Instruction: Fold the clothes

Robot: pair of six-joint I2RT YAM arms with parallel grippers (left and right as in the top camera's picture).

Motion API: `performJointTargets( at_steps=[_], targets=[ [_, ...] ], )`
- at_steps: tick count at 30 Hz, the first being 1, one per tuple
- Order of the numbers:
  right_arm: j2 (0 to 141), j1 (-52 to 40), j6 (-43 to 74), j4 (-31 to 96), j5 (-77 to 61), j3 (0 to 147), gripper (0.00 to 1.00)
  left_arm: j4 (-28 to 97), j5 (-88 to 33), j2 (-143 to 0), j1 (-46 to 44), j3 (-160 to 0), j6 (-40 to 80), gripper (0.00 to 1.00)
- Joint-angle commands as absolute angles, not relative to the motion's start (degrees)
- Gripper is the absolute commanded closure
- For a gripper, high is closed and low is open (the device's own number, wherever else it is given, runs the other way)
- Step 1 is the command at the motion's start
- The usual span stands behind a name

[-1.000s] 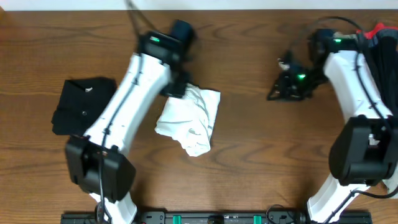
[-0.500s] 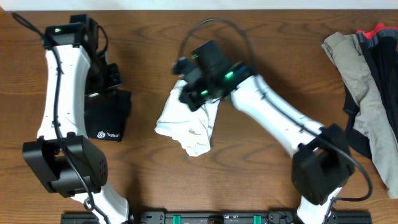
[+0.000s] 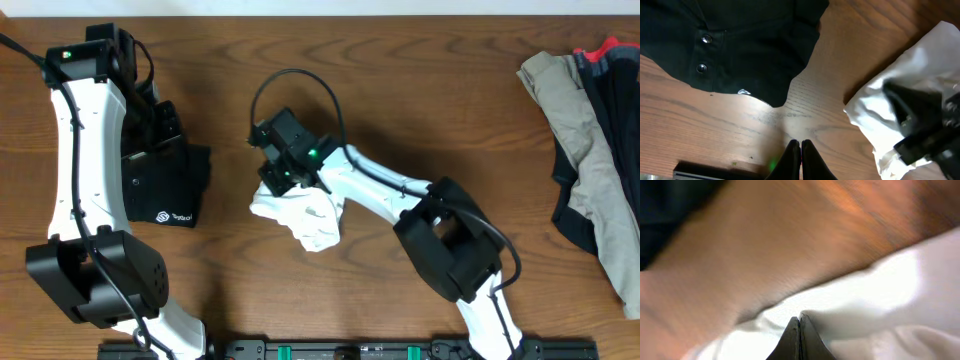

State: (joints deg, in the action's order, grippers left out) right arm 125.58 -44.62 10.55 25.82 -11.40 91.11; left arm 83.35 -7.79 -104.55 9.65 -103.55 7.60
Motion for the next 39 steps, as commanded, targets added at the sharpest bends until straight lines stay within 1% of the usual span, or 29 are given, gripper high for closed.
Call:
performJointTargets(
  at_steps=[1,6,9,13,17,21,23,25,28,30,35,37,39],
  targets=[
    [120.51,-39.81,12.40,28.60,-2.07,91.77,0.99,83.07,-8.40,-103.61,9.96,-104.12,7.07,0.94],
    [114.89,-32.51,12.43,38.33,11.68,91.77,0.99,82.67,-8.38,-103.61,9.96,-104.12,7.07,0.94],
    [113.45,-28.51,12.38,42.52,13.08,91.77,0.99,82.85,-8.38,-103.61,9.96,-104.12,7.07,0.94],
    [111.68,-25.32,10.11,46.78,4.62,91.77,0.99,82.91,-9.10,-103.61,9.89,-104.12,5.80,0.94],
    [110.48,-24.80,7.18,50.02,-4.54,91.77,0.99,82.85,-15.07,-103.61,9.74,-104.12,2.20,0.92],
    [110.76,-26.26,5.06,50.83,-14.52,91.70,0.96,82.63,-20.29,-103.61,8.80,-104.12,-1.91,0.83],
    [111.26,-27.51,4.49,51.07,-17.43,91.55,0.94,82.00,-23.75,-103.61,7.81,-104.09,-4.51,0.76],
    [111.92,-28.73,3.97,52.95,-14.61,91.20,0.96,81.73,-24.86,-103.61,6.63,-104.09,-5.43,0.73],
    [113.12,-29.65,4.49,56.99,-2.63,89.47,0.99,81.80,-24.84,-103.61,5.28,-104.12,-5.61,0.73],
    [113.27,-29.26,4.64,60.34,2.35,87.48,0.99,81.80,-24.82,-103.61,4.84,-104.12,-6.07,0.73],
    [112.53,-26.85,4.64,76.47,3.64,87.31,0.98,82.54,-24.88,-103.61,4.67,-104.09,-6.22,0.73],
    [111.04,-26.57,4.67,79.07,3.57,87.31,0.99,82.48,-24.97,-103.61,4.32,-104.09,-6.22,0.73],
    [108.88,-26.59,4.64,78.98,3.60,87.31,0.99,82.30,-25.10,-103.61,3.46,-104.09,-6.22,0.72]
  ],
)
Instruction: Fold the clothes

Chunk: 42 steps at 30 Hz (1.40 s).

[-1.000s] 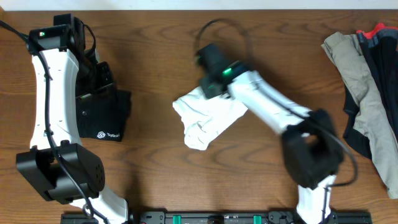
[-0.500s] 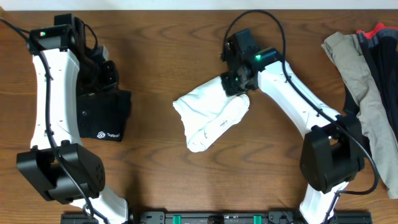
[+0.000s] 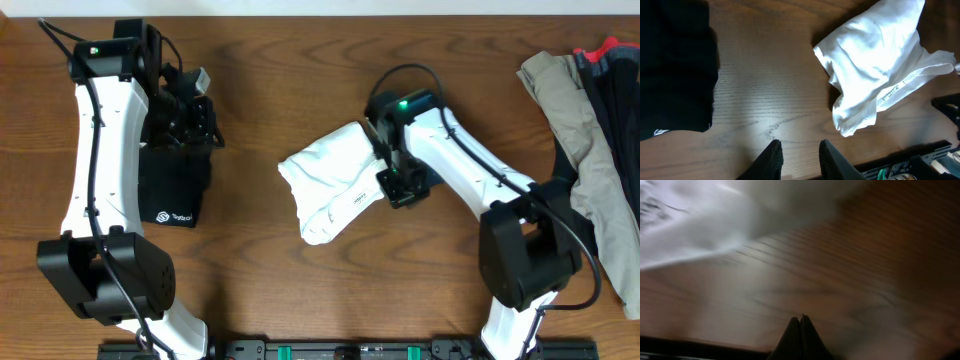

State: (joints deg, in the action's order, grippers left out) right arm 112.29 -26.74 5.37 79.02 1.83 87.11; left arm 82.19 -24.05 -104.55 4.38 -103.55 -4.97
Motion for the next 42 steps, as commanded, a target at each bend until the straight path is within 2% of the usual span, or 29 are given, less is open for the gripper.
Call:
performJointTargets(
  at_steps=[1,7,12,17,22,25,32,38,42],
  targets=[
    [107.59,-26.59,4.69,77.54,3.38,87.31,0.99,82.08,-25.10,-103.61,2.79,-104.09,-6.24,0.72],
    [104.95,-26.63,4.69,56.49,-7.86,87.18,0.99,79.13,-24.86,-103.61,-0.40,-104.09,-6.33,0.72],
    [108.68,-26.79,8.01,45.43,-8.36,86.50,0.99,79.13,-24.84,-103.61,-0.62,-104.09,-6.17,0.72],
    [114.48,-26.87,8.14,47.62,-8.71,86.50,0.99,79.26,-24.84,-103.61,-0.62,-104.09,-6.17,0.72],
    [113.32,-26.89,4.21,71.59,-10.81,86.98,0.98,80.18,-24.84,-103.61,-0.62,-104.09,-6.20,0.72],
    [108.95,-27.03,2.26,77.17,-6.44,86.96,0.99,80.14,-24.84,-103.61,-0.62,-104.09,-6.22,0.71],
    [100.60,-27.07,2.68,68.42,-8.64,86.96,0.99,79.22,-24.84,-103.63,-0.86,-104.03,-6.24,0.67],
    [102.39,-29.30,3.81,53.25,-27.29,84.42,0.99,79.20,-20.95,-103.61,-0.05,-103.98,-6.15,0.66],
    [107.02,-34.15,6.35,47.62,-27.51,82.17,0.99,79.22,-20.95,-103.61,0.84,-103.98,-5.91,0.66]
  ],
)
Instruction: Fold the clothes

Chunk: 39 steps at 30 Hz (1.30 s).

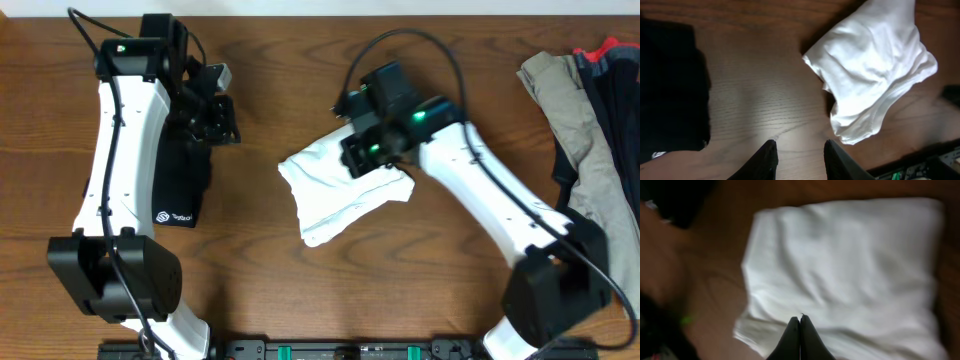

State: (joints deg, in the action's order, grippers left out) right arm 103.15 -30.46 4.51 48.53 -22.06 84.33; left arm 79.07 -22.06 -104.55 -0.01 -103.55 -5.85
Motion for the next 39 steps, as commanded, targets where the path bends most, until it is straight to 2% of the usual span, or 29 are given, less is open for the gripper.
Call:
performJointTargets(
  at_steps=[1,4,11,13,16,19,23,27,28,31,32,33,39],
  targets=[
    [108.25,-35.29,6.33,47.42,-27.00,81.78,0.99,79.22,-20.97,-103.61,0.97,-103.98,-5.91,0.67],
    [111.81,-38.63,6.33,48.99,-23.07,80.40,0.99,79.29,-20.95,-103.61,0.99,-103.98,-5.93,0.67],
    [113.49,-40.38,3.70,65.54,-2.66,79.46,0.99,80.47,-20.95,-103.61,0.99,-103.98,-5.96,0.66],
    [111.26,-39.88,3.51,67.85,1.41,79.46,0.99,80.31,-20.95,-103.61,0.99,-103.98,-5.96,0.58],
    [105.56,-38.70,1.21,67.20,2.15,79.48,0.99,79.79,-20.99,-103.61,0.99,-103.98,-5.93,0.51],
    [99.70,-36.67,1.72,64.20,1.52,79.48,0.99,78.76,-22.22,-103.63,0.75,-103.98,-5.52,0.49],
    [94.21,-32.97,10.66,58.04,-1.37,79.48,0.99,75.48,-24.88,-103.66,-0.64,-103.57,-5.58,0.46],
    [94.59,-29.32,21.10,53.34,-5.23,79.35,0.97,73.43,-25.10,-103.70,-2.83,-102.52,-5.80,0.47],
    [95.26,-28.62,21.52,52.51,-7.03,79.33,0.96,73.38,-25.08,-103.72,-3.66,-102.19,-5.80,0.51],
    [98.32,-27.38,22.48,50.85,-10.00,79.33,0.96,73.34,-25.08,-103.72,-6.50,-100.14,-5.80,0.87],
    [99.66,-27.24,22.85,50.24,-10.63,79.33,0.96,73.01,-25.08,-103.72,-7.66,-98.80,-5.78,0.92],
    [100.88,-27.14,22.94,49.47,-11.18,79.33,0.96,72.38,-25.08,-103.72,-8.67,-97.41,-5.76,0.94],
    [109.65,-26.24,23.77,42.54,-15.53,79.33,0.99,60.58,-25.06,-103.72,-13.98,-83.85,-0.23,0.94]
  ],
)
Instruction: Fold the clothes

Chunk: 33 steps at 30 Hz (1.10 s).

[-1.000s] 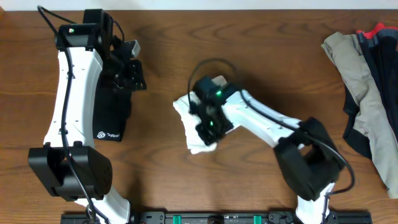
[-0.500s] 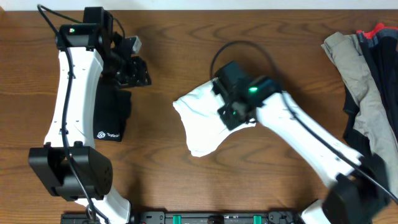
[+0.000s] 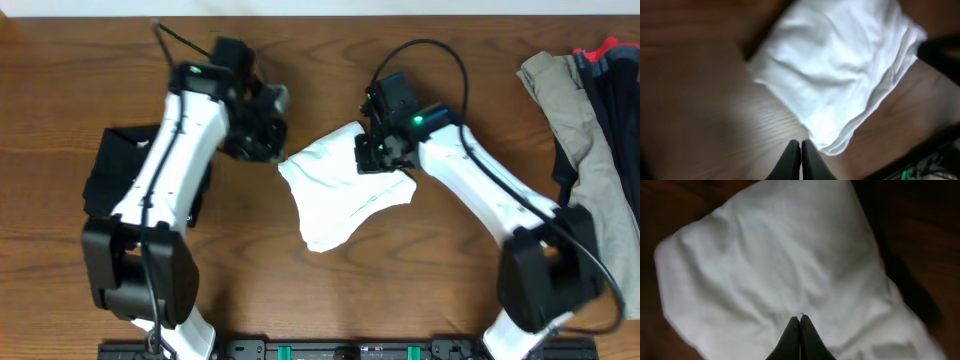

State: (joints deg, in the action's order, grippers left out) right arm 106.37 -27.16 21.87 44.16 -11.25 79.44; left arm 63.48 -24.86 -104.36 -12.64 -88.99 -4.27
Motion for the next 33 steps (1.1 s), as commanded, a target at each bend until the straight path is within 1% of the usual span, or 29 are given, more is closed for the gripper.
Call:
performJointTargets(
  at_steps=[1,6,9,11,14,17,20,22,24,26,29,30,31,33],
  targets=[
    [110.76,-26.09,23.79,41.60,-16.53,79.33,0.99,57.17,-25.08,-103.72,-14.59,-80.97,1.76,0.93],
    [115.39,-25.41,23.79,38.20,-18.00,79.33,0.99,41.19,-25.08,-103.72,-17.23,-67.72,6.83,0.91],
    [117.08,-24.69,23.77,38.44,-14.96,79.33,0.99,34.76,-24.73,-103.72,-17.45,-61.32,8.80,0.91],
    [117.36,-23.77,23.73,39.70,-10.33,79.33,0.99,33.80,-21.80,-103.72,-16.80,-58.28,11.53,0.94],
    [117.27,-22.06,21.76,41.15,-4.25,79.33,0.99,35.11,-18.06,-103.72,-15.42,-55.75,12.64,0.94],
    [117.27,-19.94,17.02,41.08,-4.25,79.33,0.99,37.23,-17.06,-103.70,-13.56,-55.24,12.60,0.94],
    [117.21,-17.50,15.90,41.15,-4.54,79.44,0.99,38.79,-17.08,-102.63,-12.03,-55.42,12.58,0.94],
    [116.75,-15.59,12.47,41.50,-9.02,79.53,0.99,40.75,-17.32,-100.51,-11.25,-56.10,12.51,0.94],
    [115.61,-13.69,6.96,42.74,-18.11,79.53,0.97,42.94,-18.15,-97.27,-11.16,-57.23,12.32,0.94],
    [114.34,-12.12,3.33,44.66,-26.50,79.53,0.95,43.77,-22.00,-93.08,-11.27,-58.28,10.85,0.93],
    [112.62,-10.66,2.44,48.40,-33.41,79.53,0.92,41.21,-26.94,-86.63,-11.84,-58.48,10.83,0.83],
    [112.29,-10.44,2.44,49.47,-34.37,79.53,0.91,39.79,-27.70,-84.68,-12.27,-58.48,10.85,0.83],
    [112.12,-10.44,1.91,50.19,-35.05,79.53,0.91,38.41,-27.92,-83.20,-12.80,-58.48,11.03,0.78],
    [112.12,-10.68,-0.05,51.31,-35.62,79.53,0.89,35.88,-27.90,-81.89,-14.20,-58.46,11.99,0.77]
  ],
)
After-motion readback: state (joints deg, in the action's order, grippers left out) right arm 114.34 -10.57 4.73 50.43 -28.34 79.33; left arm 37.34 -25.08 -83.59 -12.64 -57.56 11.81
